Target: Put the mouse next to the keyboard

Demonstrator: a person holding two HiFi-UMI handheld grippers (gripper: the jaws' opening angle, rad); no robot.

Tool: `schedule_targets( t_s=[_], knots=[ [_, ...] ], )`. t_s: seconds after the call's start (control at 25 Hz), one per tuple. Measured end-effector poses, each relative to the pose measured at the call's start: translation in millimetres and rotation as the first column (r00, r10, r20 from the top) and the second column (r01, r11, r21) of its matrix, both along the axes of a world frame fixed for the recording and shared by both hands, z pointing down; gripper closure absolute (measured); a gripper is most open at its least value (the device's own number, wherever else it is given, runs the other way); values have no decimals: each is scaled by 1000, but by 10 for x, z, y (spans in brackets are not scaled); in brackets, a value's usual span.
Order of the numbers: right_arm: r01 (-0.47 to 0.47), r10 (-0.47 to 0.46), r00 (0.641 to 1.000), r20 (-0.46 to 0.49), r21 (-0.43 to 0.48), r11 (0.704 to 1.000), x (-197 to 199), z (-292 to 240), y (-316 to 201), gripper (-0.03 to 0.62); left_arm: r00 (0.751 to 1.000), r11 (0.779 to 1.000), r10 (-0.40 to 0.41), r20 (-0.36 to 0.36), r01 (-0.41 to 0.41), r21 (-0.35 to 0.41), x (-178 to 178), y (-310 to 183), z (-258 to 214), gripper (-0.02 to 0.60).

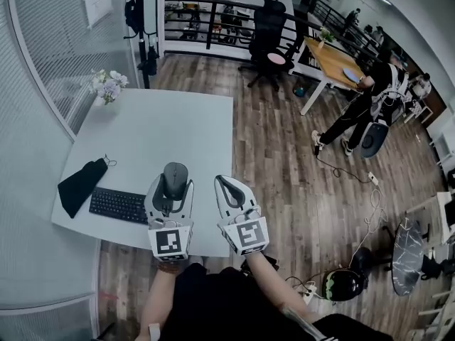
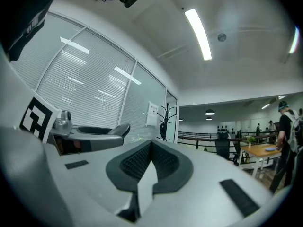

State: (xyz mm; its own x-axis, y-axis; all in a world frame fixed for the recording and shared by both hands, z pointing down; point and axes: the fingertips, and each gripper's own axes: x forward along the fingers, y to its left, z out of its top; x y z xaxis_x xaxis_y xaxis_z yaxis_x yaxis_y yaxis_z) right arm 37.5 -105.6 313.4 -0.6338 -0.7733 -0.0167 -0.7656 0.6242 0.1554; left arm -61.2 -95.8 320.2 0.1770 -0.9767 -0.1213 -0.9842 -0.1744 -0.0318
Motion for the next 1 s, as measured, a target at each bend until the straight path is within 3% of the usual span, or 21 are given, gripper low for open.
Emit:
schedule_targets(
  t_s=[0.4, 1.0],
  knots=[
    [-54, 54, 998, -10, -17, 998, -66, 134, -128, 597, 1000, 999, 27, 2, -27, -37, -166, -213, 234, 290],
    [-96, 96, 995, -11, -12, 995, 187, 170, -456, 597, 998, 997, 58, -2, -58, -47, -13, -429, 373, 290]
  ],
)
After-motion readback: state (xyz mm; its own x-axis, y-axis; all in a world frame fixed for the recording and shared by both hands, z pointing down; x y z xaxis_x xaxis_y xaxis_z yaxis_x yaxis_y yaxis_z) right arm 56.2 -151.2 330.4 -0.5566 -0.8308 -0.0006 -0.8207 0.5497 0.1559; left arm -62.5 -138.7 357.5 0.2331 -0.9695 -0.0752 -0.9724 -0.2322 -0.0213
